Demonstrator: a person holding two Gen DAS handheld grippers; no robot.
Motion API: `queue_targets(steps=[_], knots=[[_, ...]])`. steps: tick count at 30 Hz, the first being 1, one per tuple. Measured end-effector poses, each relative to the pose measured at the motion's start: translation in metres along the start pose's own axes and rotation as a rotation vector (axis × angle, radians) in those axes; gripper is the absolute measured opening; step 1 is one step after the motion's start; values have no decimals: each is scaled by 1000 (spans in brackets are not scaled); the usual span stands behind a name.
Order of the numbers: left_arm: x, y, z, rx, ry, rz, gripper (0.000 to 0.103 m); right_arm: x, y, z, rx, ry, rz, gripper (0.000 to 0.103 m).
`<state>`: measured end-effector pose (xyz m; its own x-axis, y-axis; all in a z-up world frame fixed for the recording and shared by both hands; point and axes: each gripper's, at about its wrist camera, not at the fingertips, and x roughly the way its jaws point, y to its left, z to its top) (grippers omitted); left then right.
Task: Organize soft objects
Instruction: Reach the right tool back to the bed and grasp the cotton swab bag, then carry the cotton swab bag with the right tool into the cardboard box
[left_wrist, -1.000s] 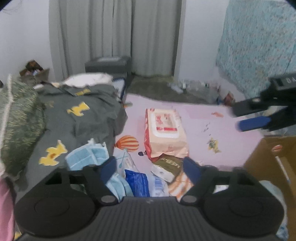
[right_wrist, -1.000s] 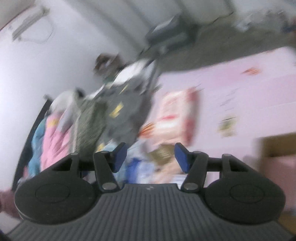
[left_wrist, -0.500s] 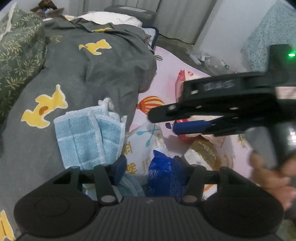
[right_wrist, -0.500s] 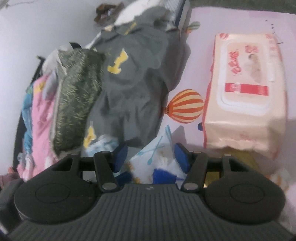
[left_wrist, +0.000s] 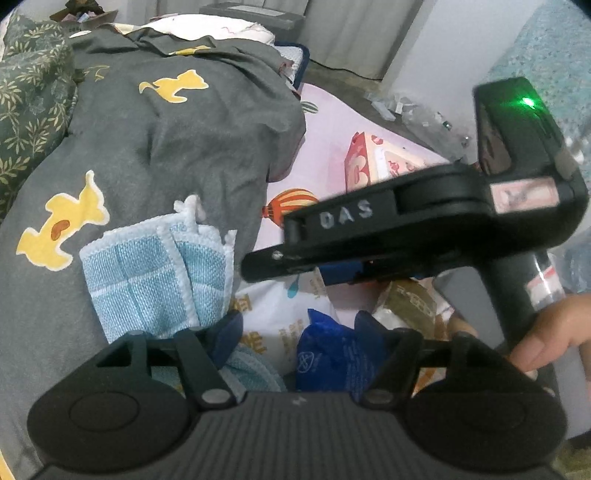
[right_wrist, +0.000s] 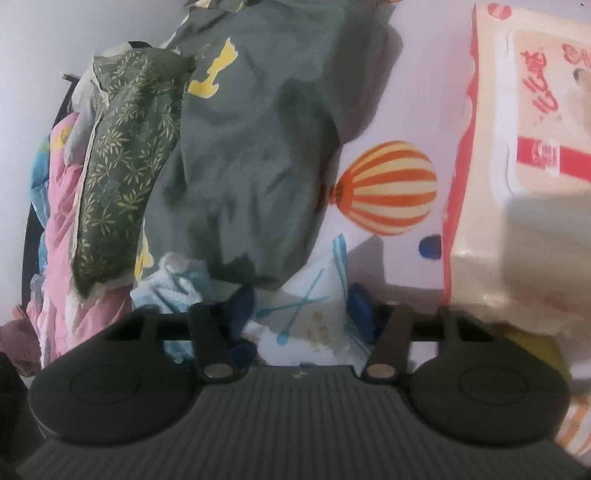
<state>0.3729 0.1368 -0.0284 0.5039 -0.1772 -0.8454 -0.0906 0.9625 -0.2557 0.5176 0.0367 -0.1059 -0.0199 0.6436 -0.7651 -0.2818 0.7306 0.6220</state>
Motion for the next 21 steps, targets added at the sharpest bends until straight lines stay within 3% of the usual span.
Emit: queue_targets(steps=[2, 5, 10, 16, 21], knots=[[-7, -1, -2, 9, -19, -7, 69, -9, 1, -3, -14, -20, 7, 28], [-18, -4, -2, 26, -42, -19, 70, -28, 2, -5, -21, -60, 33, 17], [-39, -17, -5, 73, -130, -24, 82, -75, -3, -5, 1, -168, 57, 13], [-44, -42, -7, 132, -188, -67, 92, -128, -32, -17, 85, -226, 101, 12], [-36, -67, -4, 140, -174, -85, 89, -156, -51, -44, 132, -259, 114, 11]])
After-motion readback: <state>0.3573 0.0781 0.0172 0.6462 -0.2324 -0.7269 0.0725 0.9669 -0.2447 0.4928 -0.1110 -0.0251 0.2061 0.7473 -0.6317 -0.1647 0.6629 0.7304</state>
